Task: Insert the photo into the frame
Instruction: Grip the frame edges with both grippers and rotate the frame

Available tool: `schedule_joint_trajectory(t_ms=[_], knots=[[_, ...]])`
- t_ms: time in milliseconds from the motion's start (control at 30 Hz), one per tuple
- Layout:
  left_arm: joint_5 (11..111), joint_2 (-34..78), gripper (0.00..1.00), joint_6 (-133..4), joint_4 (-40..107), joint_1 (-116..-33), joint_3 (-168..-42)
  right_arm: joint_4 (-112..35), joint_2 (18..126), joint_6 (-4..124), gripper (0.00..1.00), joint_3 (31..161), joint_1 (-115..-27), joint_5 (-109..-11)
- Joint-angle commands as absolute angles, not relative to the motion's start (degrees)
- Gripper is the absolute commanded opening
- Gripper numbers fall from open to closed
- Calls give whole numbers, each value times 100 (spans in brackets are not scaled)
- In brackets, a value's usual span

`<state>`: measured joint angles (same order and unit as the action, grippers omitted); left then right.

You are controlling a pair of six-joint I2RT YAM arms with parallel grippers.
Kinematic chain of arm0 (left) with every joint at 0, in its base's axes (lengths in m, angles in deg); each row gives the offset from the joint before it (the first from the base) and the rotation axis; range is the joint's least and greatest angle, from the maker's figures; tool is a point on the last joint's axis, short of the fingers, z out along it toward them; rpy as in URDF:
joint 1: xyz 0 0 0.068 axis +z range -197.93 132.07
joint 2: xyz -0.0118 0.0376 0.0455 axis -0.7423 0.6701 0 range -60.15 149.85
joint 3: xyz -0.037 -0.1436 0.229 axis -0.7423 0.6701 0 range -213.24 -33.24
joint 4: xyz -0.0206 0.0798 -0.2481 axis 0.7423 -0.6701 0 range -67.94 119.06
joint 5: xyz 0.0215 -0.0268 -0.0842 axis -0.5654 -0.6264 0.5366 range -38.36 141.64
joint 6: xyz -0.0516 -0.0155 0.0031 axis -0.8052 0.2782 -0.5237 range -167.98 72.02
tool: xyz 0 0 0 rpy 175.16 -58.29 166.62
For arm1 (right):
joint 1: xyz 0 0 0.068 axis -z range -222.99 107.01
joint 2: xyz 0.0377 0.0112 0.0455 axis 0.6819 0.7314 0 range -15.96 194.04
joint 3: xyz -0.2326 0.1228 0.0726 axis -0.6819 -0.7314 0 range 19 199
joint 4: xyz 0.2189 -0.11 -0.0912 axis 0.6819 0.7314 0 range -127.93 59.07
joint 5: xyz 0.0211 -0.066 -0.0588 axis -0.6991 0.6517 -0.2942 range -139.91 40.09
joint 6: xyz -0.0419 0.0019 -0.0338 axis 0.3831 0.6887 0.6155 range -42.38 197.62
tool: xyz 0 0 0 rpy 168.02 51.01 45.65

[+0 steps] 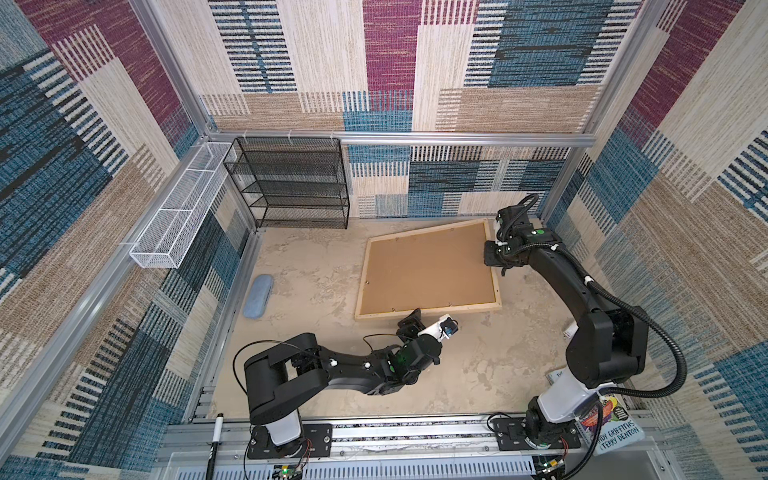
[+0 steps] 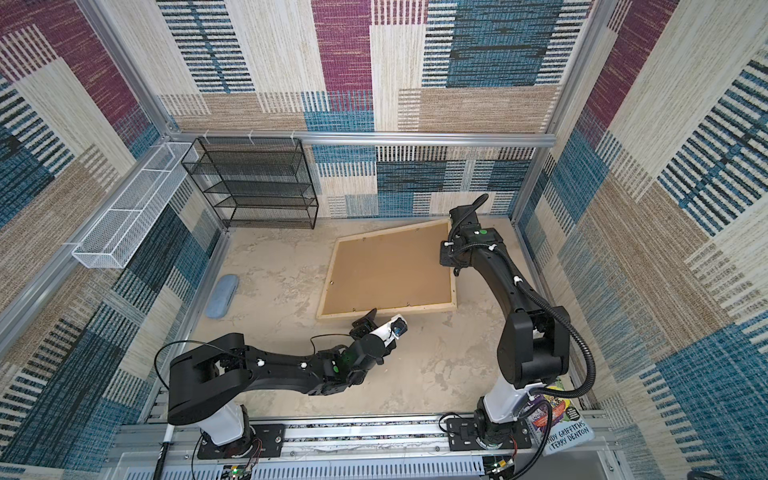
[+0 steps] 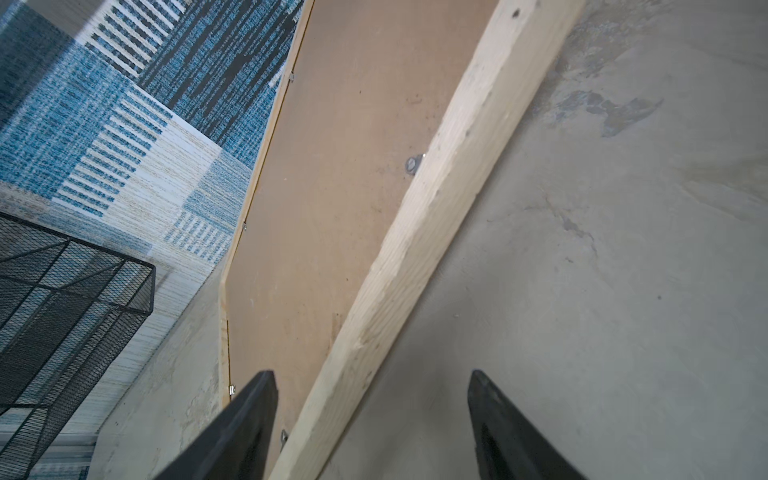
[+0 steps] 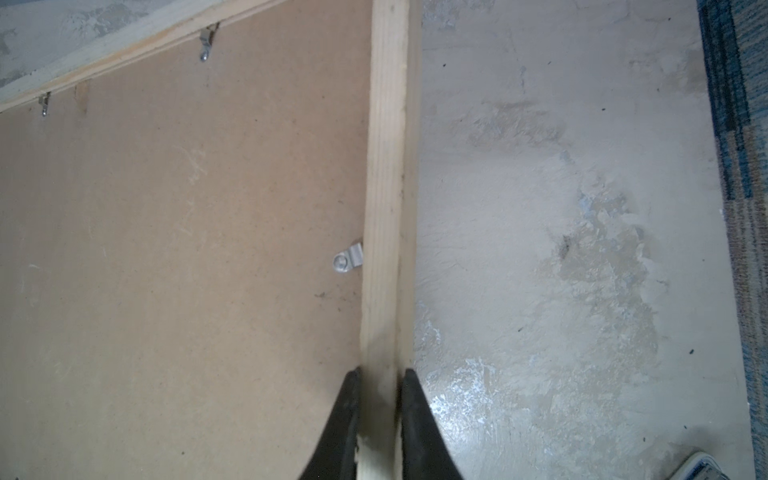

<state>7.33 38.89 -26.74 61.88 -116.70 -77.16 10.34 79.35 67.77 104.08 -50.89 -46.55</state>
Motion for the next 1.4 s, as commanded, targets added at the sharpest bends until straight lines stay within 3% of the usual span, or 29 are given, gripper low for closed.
schedule_joint_trajectory(t_ms=[0,333,767,933,1233,1367], knots=[[589,4075,76,-2113,6809,-11673,-7868,743,7825,6760,13,10361,-5096,-4900],[466,4669,71,-1517,7277,-11503,-8268,760,7690,6779,13,10296,-5099,-4972],[658,4526,37,-1686,6695,-11371,-8383,752,7542,6799,14,10073,-5098,-4934],[716,4210,31,-1827,6293,-11364,-8381,633,7538,6777,19,10107,-5097,-5016],[1234,3878,22,-2417,4527,-11315,-8963,466,7279,6755,52,10099,-5073,-4999],[1635,3794,20,-2883,3117,-11195,-9502,327,7071,6685,60,10086,-4981,-4996]])
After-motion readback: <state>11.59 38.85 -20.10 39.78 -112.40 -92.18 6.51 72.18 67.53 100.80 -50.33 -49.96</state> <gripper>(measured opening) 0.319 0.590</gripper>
